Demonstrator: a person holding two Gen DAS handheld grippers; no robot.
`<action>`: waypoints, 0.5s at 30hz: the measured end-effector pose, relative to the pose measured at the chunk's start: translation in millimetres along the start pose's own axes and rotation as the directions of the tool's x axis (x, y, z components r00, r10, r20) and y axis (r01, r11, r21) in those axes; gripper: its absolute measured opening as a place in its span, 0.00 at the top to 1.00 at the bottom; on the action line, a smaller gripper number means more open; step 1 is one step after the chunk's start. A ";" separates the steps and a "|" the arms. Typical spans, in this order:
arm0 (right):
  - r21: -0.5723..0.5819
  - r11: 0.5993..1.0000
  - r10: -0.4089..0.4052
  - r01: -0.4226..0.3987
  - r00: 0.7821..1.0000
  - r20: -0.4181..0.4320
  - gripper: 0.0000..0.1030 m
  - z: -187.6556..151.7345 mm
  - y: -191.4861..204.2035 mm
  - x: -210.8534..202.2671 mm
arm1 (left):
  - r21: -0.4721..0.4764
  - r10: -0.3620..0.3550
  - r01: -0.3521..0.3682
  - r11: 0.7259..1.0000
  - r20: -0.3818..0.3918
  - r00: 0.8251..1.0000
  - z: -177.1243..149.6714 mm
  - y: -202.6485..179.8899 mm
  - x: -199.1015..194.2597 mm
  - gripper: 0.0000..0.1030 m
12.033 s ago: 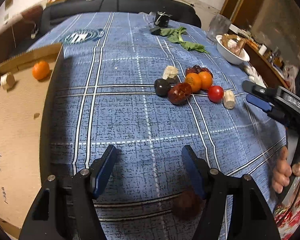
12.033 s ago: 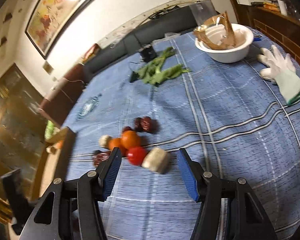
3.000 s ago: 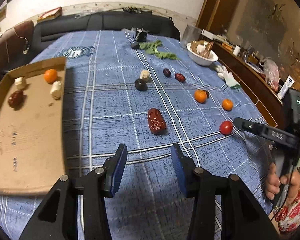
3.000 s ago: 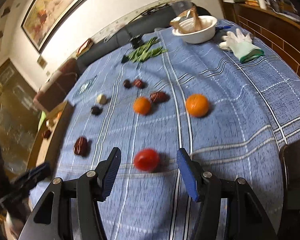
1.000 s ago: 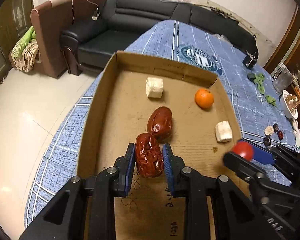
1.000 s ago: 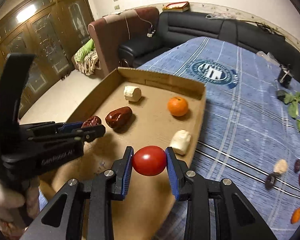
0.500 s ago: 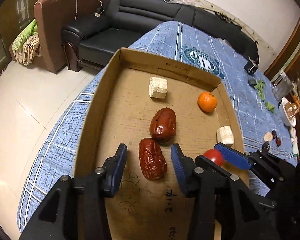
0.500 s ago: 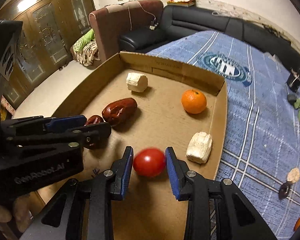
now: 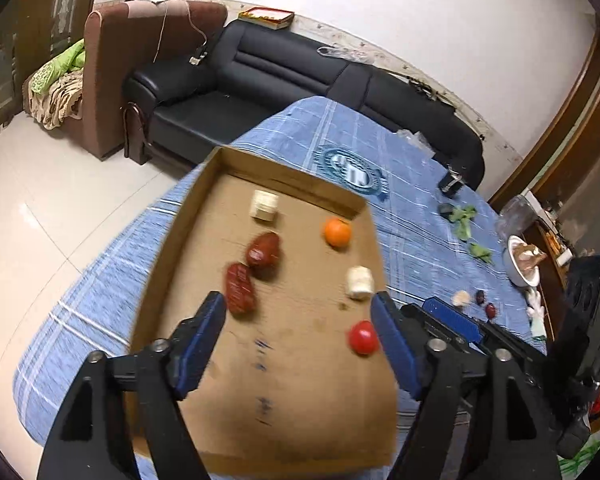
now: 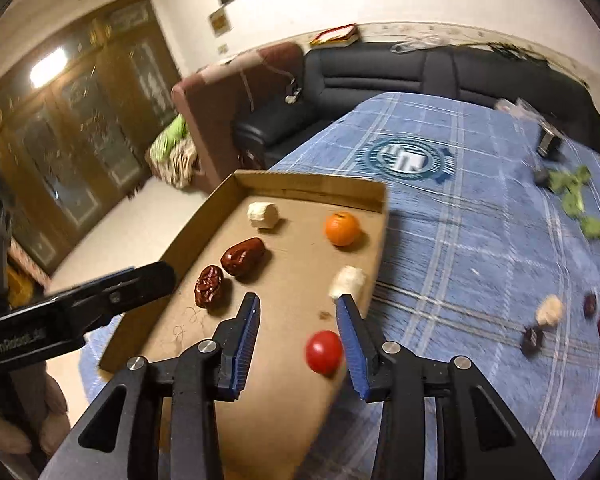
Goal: Organize fruits
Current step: 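Open both tools to drop the date and tomato into the tray, then move both open tools back toward the oranges on the tablecloth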
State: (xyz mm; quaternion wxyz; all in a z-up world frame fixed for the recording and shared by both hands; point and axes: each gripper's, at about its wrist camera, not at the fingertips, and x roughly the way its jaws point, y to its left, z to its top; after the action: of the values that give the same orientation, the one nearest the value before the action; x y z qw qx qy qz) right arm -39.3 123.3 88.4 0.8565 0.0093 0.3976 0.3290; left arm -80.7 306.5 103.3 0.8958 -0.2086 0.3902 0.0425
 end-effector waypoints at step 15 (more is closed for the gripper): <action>0.355 0.904 -0.289 0.239 0.953 0.093 0.53 -104.7 -181.8 -162.9 | 0.152 -0.167 0.190 0.970 -0.151 0.974 -70.2 -127.2 23.4 0.23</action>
State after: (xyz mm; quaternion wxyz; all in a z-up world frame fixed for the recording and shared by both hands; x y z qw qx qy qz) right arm -86.3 -137.9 76.3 0.9050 0.1264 0.3832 0.1349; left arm -81.9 160.2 87.1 0.8813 -0.1701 0.4326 -0.0852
